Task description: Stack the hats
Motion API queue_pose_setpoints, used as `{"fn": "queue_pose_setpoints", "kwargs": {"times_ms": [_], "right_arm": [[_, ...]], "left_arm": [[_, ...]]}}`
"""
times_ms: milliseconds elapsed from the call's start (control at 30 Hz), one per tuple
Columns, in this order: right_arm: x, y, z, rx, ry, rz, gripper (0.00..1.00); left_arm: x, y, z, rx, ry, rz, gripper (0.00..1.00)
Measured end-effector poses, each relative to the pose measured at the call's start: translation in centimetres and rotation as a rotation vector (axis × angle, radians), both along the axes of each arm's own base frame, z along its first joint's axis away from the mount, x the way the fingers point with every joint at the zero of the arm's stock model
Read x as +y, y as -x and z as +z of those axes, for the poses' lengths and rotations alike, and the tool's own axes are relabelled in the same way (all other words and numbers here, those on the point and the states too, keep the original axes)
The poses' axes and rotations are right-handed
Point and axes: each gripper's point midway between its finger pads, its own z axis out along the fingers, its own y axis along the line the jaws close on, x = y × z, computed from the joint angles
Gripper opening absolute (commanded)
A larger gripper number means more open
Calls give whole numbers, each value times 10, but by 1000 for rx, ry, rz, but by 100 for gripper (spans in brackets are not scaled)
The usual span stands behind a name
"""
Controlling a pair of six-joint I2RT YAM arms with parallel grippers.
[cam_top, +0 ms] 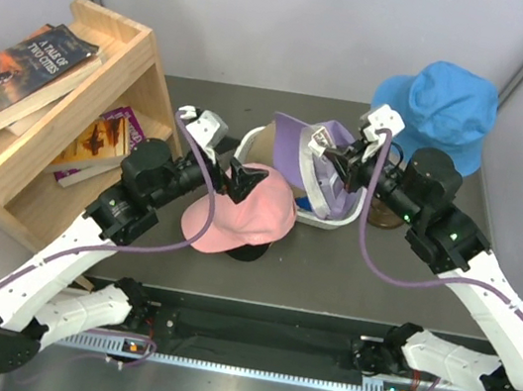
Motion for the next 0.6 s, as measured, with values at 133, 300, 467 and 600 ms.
{"fn": "queue_pose_setpoints", "kwargs": {"times_ms": [133, 300, 467, 600], "right_arm": [[4, 13, 14, -27, -1, 58, 0], [8, 27, 24, -52, 4, 123, 0], [12, 36, 21, -45, 19, 164, 0], [13, 44, 22, -52, 20, 193, 0]], "left_arm": [[-6, 8, 28, -99, -12, -69, 99], [-16, 12, 64, -209, -9, -136, 99], [-35, 6, 84, -263, -11, -212, 99], [-51, 0, 79, -267, -42, -272, 99]]}}
